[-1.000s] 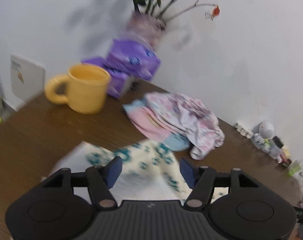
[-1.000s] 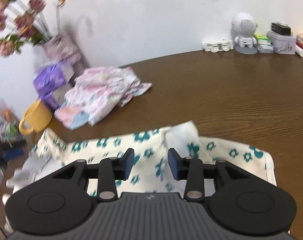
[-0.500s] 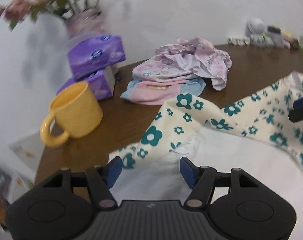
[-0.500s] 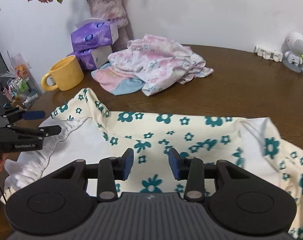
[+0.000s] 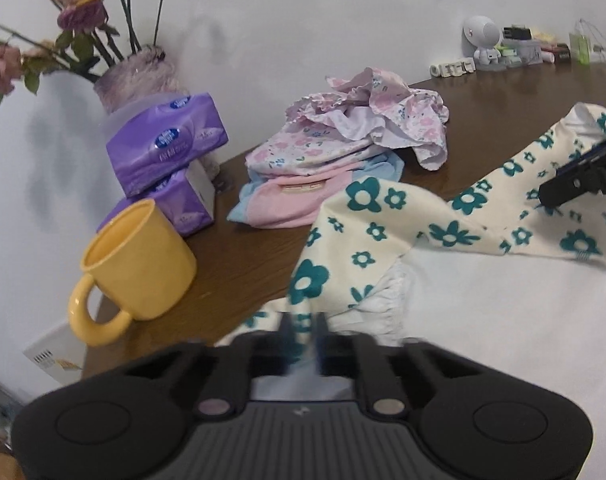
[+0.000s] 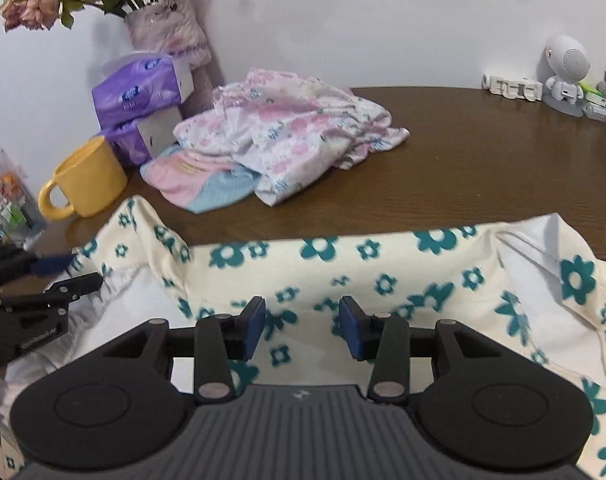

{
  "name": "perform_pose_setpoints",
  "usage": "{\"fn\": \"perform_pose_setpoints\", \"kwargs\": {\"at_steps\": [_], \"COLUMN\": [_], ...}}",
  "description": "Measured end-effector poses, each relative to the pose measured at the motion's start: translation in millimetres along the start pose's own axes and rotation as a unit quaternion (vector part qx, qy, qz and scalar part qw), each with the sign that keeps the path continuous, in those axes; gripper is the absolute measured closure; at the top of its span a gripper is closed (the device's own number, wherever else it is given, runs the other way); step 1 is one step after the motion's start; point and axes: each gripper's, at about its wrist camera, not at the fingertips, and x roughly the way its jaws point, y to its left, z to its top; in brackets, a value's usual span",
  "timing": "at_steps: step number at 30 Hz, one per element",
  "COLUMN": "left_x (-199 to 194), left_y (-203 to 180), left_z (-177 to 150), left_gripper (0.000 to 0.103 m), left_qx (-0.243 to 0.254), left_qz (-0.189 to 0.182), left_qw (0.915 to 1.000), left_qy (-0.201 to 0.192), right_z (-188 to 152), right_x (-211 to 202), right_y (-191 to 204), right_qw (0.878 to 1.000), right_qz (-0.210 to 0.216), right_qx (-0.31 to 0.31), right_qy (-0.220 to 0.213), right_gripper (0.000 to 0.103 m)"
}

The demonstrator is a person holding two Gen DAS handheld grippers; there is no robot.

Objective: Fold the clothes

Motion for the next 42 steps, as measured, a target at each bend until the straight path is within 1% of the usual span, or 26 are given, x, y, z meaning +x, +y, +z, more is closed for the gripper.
{"fn": "perform_pose_setpoints", "kwargs": {"at_steps": [4,7,9,11,13,14,15,16,17,18,19,20,21,24,27,29,31,33,34,36,38,42], "left_x": [-12,-19,-20,-18,-16,-16,-15,-15,-15,-16,-17,-18,-19,-21,-24,-19,-10,-2,2,7,9,0], "left_y": [11,24,34,44,50,52,55,57,54,48,42,36,30,13,-5,-15,-22,-28,-30,-30,-26,-19], "left_z": [-3,-6,-8,-11,-13,-14,-16,-17,-16,-15,-13,-12,-11,-6,-2,2,7,11,12,15,19,22], "left_gripper": [0.101,0.101,0.101,0.101,0.101,0.100,0.095,0.093,0.088,0.088,0.084,0.077,0.072,0.070,0.070,0.070,0.067,0.068,0.070,0.099,0.100,0.103], "left_qx": [-0.001,-0.008,-0.022,-0.039,-0.050,-0.055,-0.060,-0.066,-0.057,-0.042,-0.027,-0.012,0.003,0.048,0.093,0.120,0.136,0.151,0.160,0.159,0.145,0.133], "left_qz": [0.001,-0.002,-0.014,-0.033,-0.044,-0.048,-0.053,-0.058,-0.057,-0.053,-0.049,-0.045,-0.041,-0.029,-0.018,-0.011,-0.015,-0.017,-0.016,-0.015,-0.021,-0.020], "left_qw": [0.9998,0.9997,0.9995,0.9987,0.9978,0.9973,0.9968,0.9962,0.9967,0.9977,0.9984,0.9989,0.9991,0.9981,0.9949,0.9920,0.9901,0.9881,0.9867,0.9870,0.9891,0.9906], "left_qy": [-0.019,-0.023,-0.018,-0.007,-0.003,-0.002,-0.001,0.001,-0.001,-0.004,-0.007,-0.011,-0.014,-0.024,-0.033,-0.038,-0.033,-0.026,-0.024,-0.016,-0.013,-0.024], "right_z": [-2,-3,-1,0,-1,-2,-3,-5,-6,-7,-8,-9,-9,-9,-11,-11,-12,-12,-12,-12,-12,-13], "right_x": [3,-1,-4,-1,1,1,2,2,2,3,3,3,4,4,5,5,5,5,5,5,4,4], "right_y": [5,-1,-10,-22,-31,-31,-30,-30,-28,-27,-26,-25,-24,-21,-20,-19,-20,-19,-19,-19,-20,-20], "right_qw": [0.999,0.999,0.998,0.997,0.997,0.997,0.997,0.996,0.996,0.996,0.995,0.995,0.995,0.995,0.995,0.995,0.995,0.995,0.995,0.995,0.995,0.995], "right_qz": [-0.026,-0.043,-0.053,-0.066,-0.068,-0.071,-0.074,-0.076,-0.078,-0.081,-0.082,-0.082,-0.082,-0.082,-0.083,-0.083,-0.081,-0.081,-0.081,-0.080,-0.077,-0.076], "right_qx": [-0.018,-0.013,-0.003,0.010,0.017,0.014,0.009,0.005,0.000,-0.006,-0.011,-0.015,-0.017,-0.021,-0.026,-0.028,-0.028,-0.031,-0.032,-0.034,-0.034,-0.038], "right_qy": [-0.014,-0.027,-0.034,-0.030,-0.033,-0.035,-0.037,-0.040,-0.043,-0.046,-0.048,-0.050,-0.051,-0.052,-0.054,-0.055,-0.056,-0.056,-0.056,-0.056,-0.057,-0.058], "right_gripper": [0.063,0.063,0.063,0.063,0.064,0.064,0.064,0.064,0.063,0.062,0.061,0.059,0.058,0.055,0.053,0.053,0.052,0.051,0.051,0.051,0.051,0.051]}}
